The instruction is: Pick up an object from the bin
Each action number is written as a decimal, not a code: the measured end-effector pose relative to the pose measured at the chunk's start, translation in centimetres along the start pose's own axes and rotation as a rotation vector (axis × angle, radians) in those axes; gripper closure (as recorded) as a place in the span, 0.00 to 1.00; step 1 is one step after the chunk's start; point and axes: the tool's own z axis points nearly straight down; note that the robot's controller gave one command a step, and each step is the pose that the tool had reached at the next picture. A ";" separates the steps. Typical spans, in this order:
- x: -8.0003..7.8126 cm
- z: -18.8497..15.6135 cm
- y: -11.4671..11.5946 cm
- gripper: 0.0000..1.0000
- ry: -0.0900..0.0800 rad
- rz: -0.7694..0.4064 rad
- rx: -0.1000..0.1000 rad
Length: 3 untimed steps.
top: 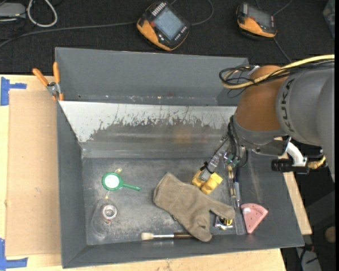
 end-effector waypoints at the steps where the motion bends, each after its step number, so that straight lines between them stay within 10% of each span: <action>1: 0.3 3.8 -0.2 0.00 -0.015 -0.321 -0.014; 2: 1.9 4.0 0.2 1.00 -0.018 0.194 -0.016; 3: 1.9 4.0 0.2 1.00 -0.018 0.193 -0.016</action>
Offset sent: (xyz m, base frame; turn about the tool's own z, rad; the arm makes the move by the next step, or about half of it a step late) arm -0.0205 0.0126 -0.0472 0.1984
